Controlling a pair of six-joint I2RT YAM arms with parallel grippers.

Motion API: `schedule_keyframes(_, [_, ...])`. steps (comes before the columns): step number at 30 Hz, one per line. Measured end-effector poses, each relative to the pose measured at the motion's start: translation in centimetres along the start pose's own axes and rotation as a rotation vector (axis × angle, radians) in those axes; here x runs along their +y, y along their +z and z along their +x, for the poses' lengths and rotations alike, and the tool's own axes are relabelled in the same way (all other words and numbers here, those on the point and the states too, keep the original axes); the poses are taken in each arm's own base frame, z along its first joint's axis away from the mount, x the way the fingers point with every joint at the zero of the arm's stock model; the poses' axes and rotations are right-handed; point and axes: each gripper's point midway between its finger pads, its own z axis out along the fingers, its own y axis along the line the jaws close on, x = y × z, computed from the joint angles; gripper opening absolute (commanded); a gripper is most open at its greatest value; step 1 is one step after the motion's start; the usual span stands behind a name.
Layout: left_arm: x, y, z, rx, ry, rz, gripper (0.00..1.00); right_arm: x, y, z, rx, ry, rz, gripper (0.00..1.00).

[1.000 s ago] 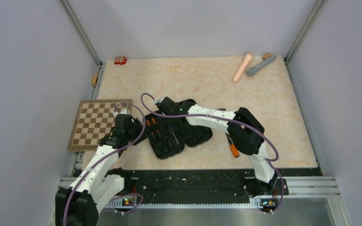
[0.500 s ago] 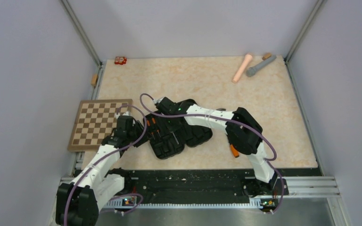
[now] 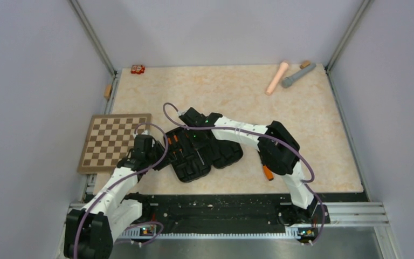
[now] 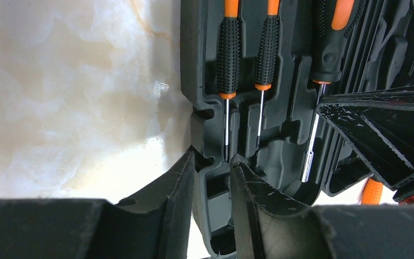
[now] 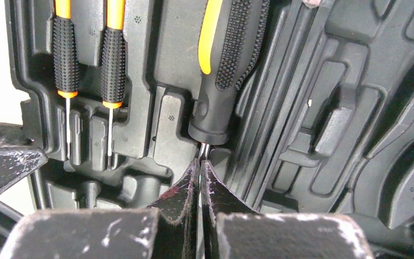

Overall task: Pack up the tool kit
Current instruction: Place the screwdriver in the toolbox.

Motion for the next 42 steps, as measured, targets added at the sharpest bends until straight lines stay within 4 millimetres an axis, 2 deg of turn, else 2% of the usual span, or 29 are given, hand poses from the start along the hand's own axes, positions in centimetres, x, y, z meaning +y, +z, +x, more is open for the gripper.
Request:
schedule_keyframes(7, [-0.1,-0.1,0.0,-0.005,-0.020,0.005,0.29,0.0,0.3,0.1,0.020,-0.091,0.105,0.00])
schedule_keyframes(16, [-1.4,-1.7,-1.1,-0.082,-0.017,0.071,0.27,-0.2,0.5,0.1,0.001,-0.193,0.224,0.00])
schedule_keyframes(21, [-1.2,-2.1,-1.1,-0.083,-0.019,0.059,0.28,0.2,-0.1,-0.4,-0.007,-0.209,0.207,0.01])
schedule_keyframes(31, [-1.2,-2.8,-1.5,-0.120,-0.024,0.057,0.39,0.0,-0.5,-0.4,0.046,-0.195,0.138,0.19])
schedule_keyframes(34, [-1.4,-3.0,-1.8,-0.126,-0.024,0.060,0.41,-0.1,-0.6,-0.2,0.058,-0.190,0.131,0.21])
schedule_keyframes(42, [-3.4,-3.2,-3.1,-0.104,-0.009,0.076,0.35,0.2,-1.1,0.2,0.075,-0.183,0.104,0.22])
